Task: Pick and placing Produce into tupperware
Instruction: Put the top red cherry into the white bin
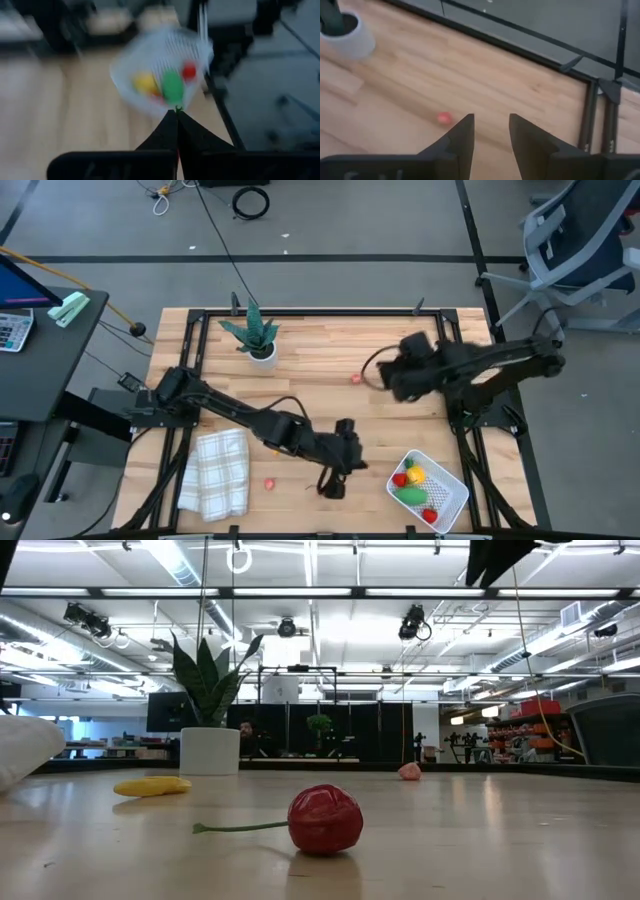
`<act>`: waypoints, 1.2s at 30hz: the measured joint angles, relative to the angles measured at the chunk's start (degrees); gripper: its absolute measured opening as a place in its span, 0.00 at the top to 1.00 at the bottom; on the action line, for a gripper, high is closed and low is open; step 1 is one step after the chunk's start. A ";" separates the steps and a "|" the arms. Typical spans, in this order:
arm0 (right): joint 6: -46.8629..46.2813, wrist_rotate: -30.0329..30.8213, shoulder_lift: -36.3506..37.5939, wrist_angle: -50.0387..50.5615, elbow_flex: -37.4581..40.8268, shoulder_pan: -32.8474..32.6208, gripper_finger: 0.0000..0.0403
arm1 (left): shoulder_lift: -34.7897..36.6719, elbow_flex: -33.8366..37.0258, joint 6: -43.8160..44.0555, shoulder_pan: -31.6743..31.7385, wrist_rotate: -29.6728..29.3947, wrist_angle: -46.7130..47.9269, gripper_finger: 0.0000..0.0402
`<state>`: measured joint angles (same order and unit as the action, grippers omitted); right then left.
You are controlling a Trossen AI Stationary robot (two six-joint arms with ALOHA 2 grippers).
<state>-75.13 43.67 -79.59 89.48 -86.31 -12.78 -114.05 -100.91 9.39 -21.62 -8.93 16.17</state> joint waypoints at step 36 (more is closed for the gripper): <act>5.88 -0.69 8.77 -1.91 0.14 4.51 0.68 | -27.54 -2.62 17.28 1.45 2.84 -56.45 1.00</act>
<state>-69.25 42.98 -70.81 87.57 -86.17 -8.27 -141.59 -103.52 26.67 -20.17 -6.09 -40.29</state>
